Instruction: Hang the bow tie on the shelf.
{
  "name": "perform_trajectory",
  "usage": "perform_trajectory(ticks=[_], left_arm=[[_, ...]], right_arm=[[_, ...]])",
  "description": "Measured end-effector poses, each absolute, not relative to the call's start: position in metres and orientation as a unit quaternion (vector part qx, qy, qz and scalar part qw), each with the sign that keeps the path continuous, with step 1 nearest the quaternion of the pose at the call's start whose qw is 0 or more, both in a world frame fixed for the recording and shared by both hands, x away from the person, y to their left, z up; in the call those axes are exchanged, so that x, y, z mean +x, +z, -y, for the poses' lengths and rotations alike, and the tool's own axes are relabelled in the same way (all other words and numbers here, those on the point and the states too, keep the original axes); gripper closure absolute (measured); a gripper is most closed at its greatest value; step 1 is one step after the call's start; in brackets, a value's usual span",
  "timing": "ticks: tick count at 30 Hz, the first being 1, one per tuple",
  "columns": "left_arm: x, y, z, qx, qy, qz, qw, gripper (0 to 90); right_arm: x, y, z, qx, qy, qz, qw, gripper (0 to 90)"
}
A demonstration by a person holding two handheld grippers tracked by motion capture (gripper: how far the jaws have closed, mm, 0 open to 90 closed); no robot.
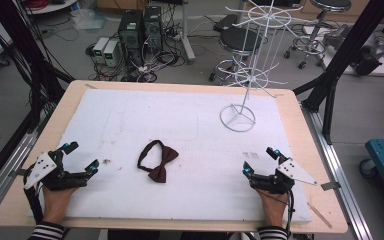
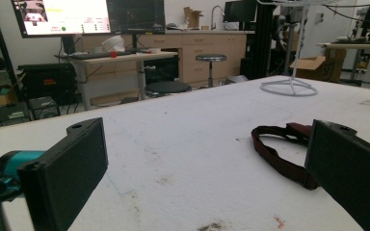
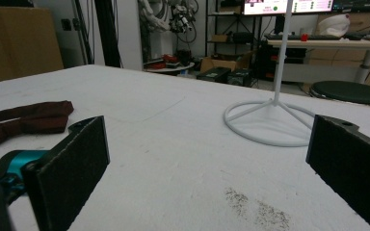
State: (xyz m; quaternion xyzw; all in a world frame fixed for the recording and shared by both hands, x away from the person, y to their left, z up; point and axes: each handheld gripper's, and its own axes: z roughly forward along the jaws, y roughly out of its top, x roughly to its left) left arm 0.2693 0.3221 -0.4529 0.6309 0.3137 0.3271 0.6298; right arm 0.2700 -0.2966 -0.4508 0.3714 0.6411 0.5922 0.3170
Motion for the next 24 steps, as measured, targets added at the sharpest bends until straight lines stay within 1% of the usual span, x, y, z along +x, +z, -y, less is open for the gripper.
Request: perform_trajectory(ticks=[7, 19, 24], left_arm=[[0.269, -0.447, -0.325, 0.643, 0.321, -0.309, 0.623, 1.7], [0.269, -0.418, -0.324, 0.674, 0.308, -0.296, 0.603, 1.7], [0.271, -0.407, -0.318, 0.690, 0.292, -0.290, 0.596, 1.7]], right_arm=[[0.270, -0.451, 0.297, 0.373, 0.594, -0.639, 0.316, 0.6], [0.269, -0.451, 0.298, 0.375, 0.598, -0.636, 0.314, 0.6], [0.269, -0.451, 0.298, 0.375, 0.598, -0.636, 0.313, 0.6]])
